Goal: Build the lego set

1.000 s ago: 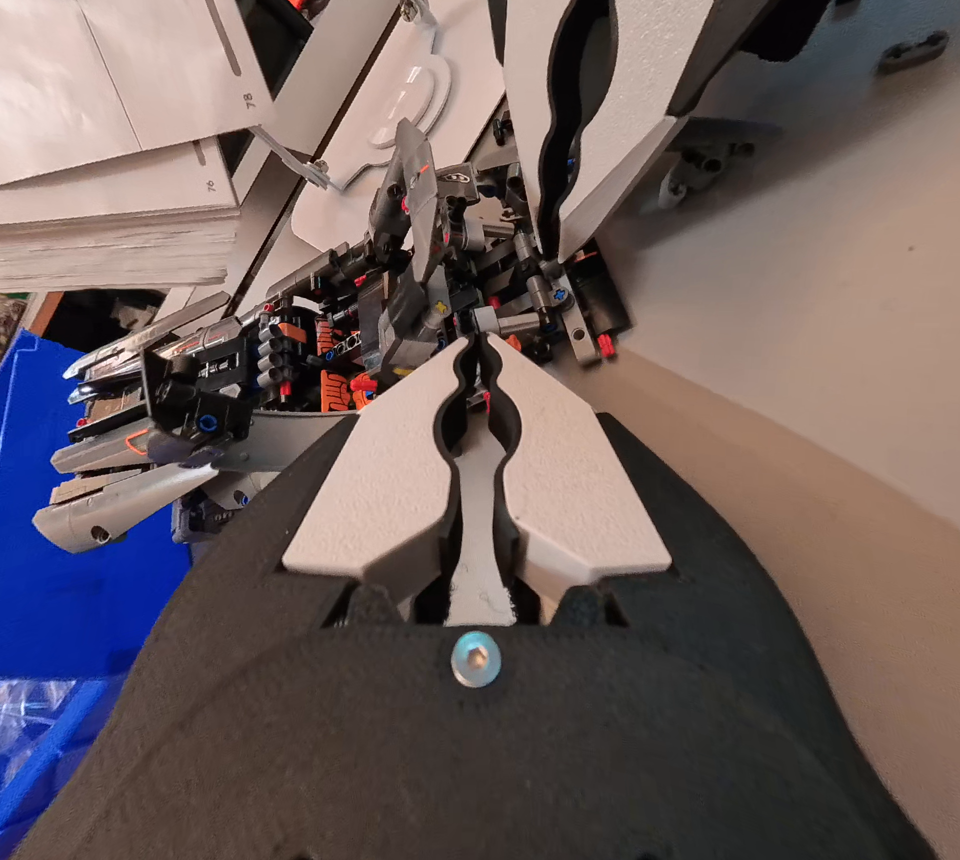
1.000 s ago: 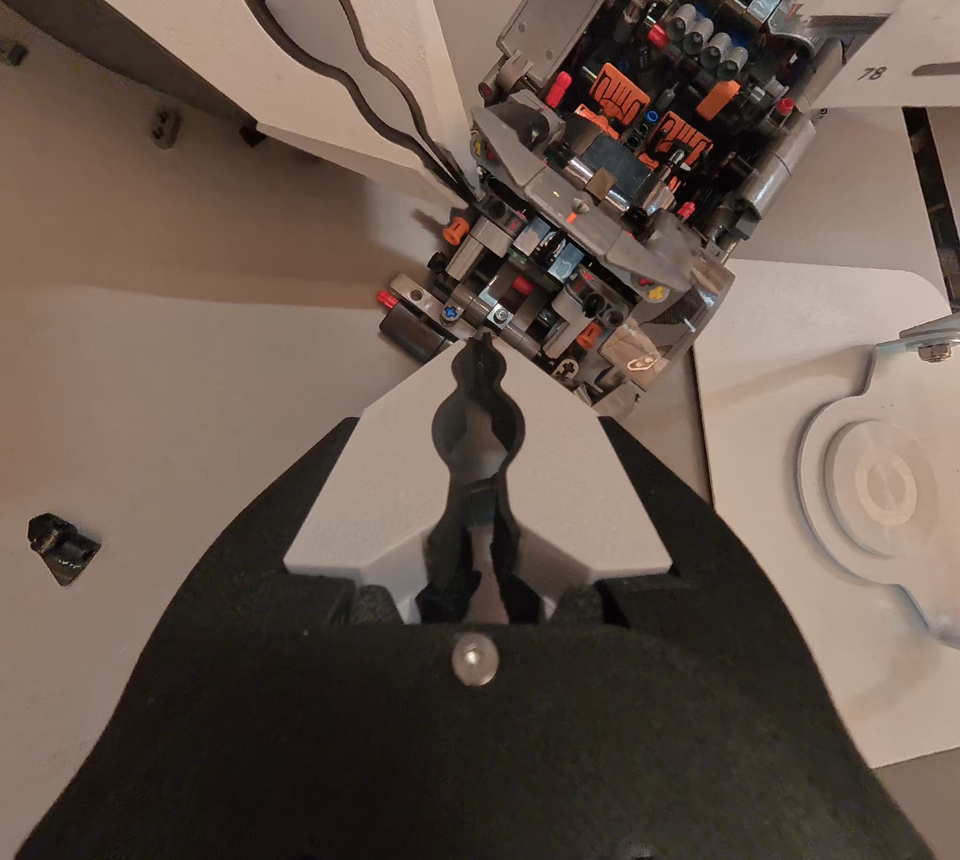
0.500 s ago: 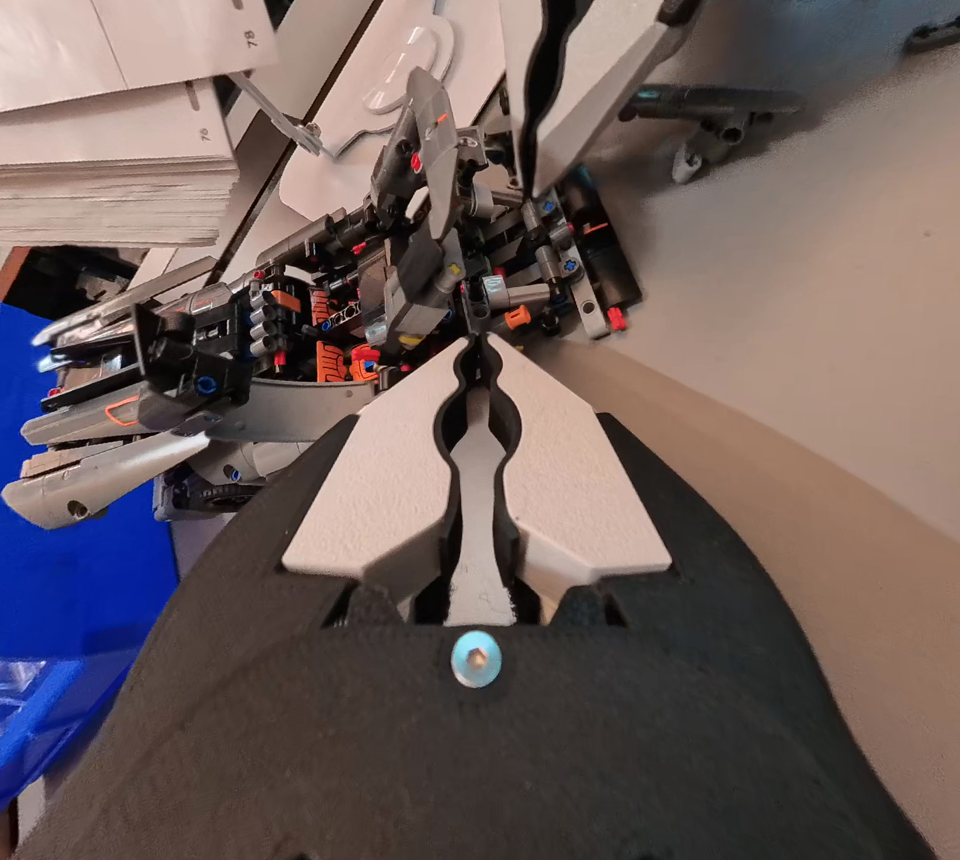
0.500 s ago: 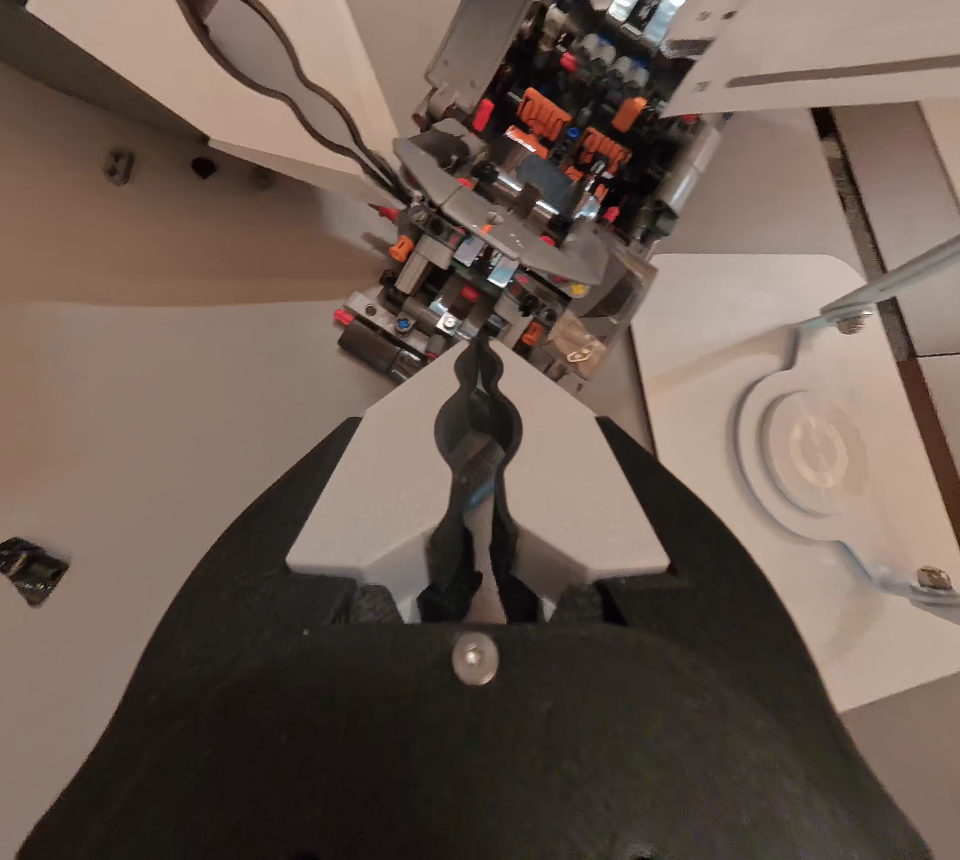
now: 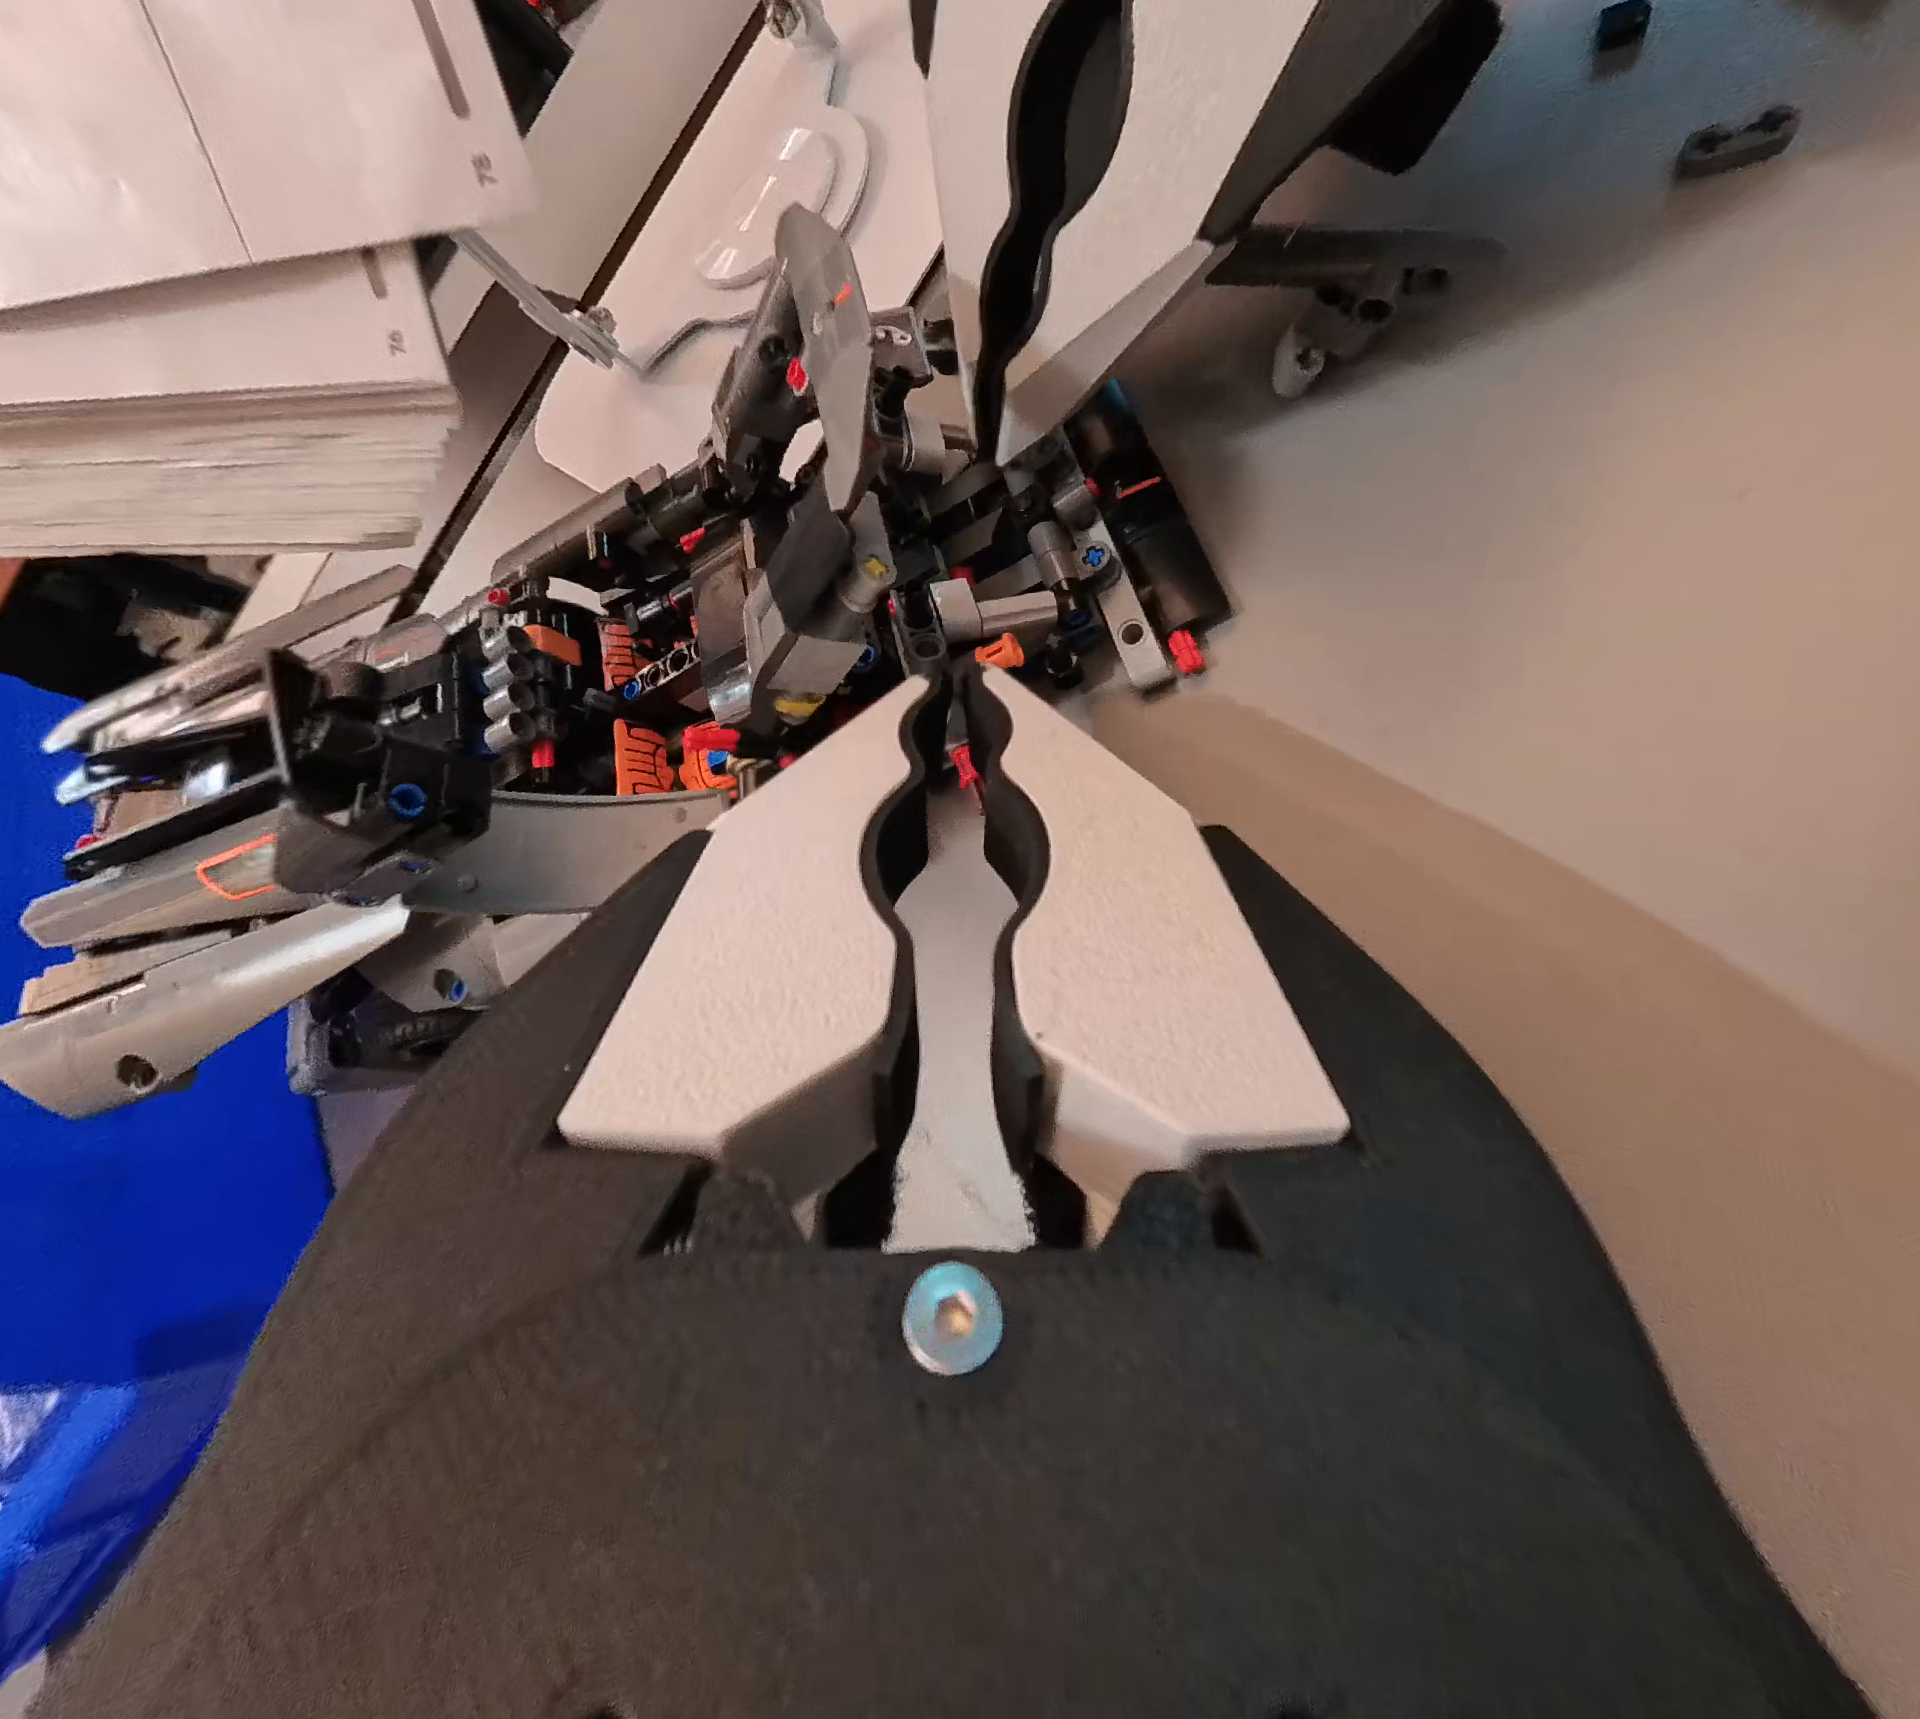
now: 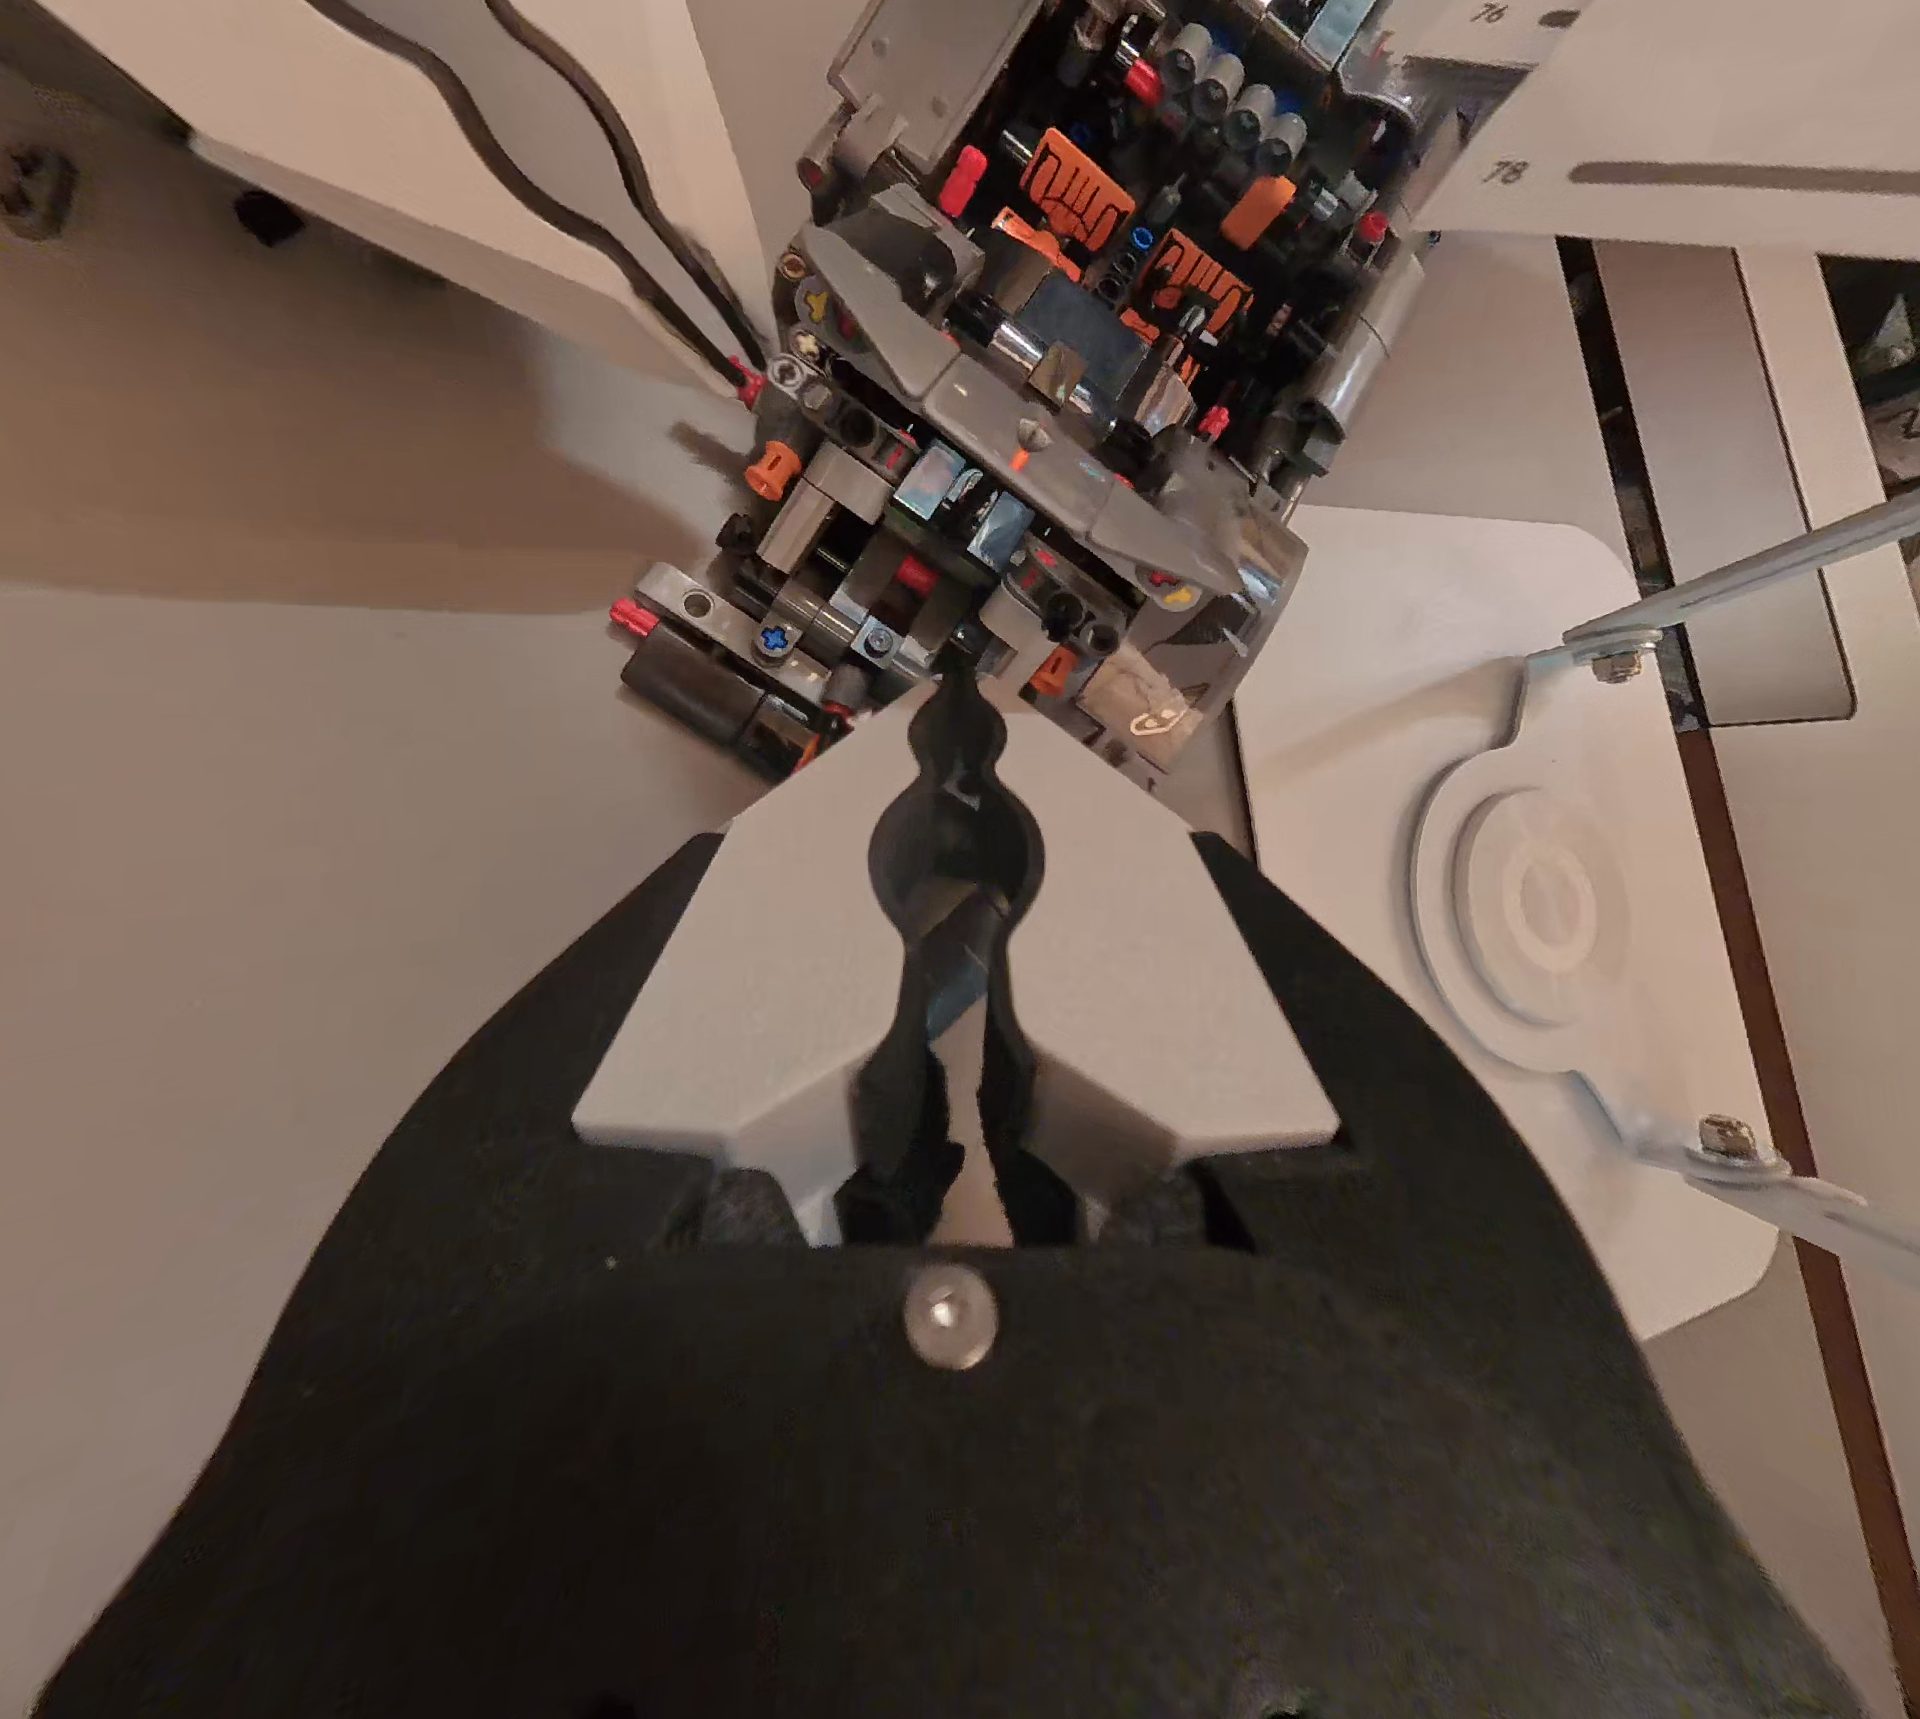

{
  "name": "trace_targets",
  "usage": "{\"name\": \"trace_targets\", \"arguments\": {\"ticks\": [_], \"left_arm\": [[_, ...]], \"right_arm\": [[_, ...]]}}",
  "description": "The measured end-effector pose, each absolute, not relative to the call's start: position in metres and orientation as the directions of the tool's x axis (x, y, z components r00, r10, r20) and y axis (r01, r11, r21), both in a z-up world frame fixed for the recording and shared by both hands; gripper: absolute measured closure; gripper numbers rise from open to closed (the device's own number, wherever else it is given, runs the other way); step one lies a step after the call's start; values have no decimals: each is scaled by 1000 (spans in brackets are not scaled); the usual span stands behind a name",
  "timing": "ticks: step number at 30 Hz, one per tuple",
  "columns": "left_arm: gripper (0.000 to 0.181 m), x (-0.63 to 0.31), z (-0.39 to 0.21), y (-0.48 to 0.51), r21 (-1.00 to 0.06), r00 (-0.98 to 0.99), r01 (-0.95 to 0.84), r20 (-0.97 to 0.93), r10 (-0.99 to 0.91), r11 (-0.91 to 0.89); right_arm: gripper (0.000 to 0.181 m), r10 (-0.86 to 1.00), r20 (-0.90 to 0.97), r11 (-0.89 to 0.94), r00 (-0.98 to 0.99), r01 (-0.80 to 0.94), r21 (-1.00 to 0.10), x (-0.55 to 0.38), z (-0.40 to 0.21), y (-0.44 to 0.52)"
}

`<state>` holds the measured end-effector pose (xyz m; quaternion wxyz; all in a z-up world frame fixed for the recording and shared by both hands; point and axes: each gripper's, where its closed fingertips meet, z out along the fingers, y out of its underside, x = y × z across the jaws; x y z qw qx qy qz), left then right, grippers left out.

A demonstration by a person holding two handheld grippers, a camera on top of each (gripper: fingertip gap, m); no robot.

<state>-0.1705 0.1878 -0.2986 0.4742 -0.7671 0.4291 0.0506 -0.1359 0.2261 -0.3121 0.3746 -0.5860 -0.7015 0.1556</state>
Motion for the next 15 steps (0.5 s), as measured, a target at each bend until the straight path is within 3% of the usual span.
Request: {"name": "trace_targets", "arguments": {"ticks": [8,11,15], "left_arm": [[181,-180,-232,182,-735,653,-676,-570,-499,-45],[174,-188,-195,188,-757,705,-653,-589,-394,-36],[169,-193,-155,208,-783,760,-619,-577,-298,-62]], "right_arm": [[181,928,334,361,-162,603,-711,-127,-266,207],[181,862,477,488,-171,536,-690,-121,-229,206],[165,690,722,661,-51,453,-598,-117,-166,215]]}}
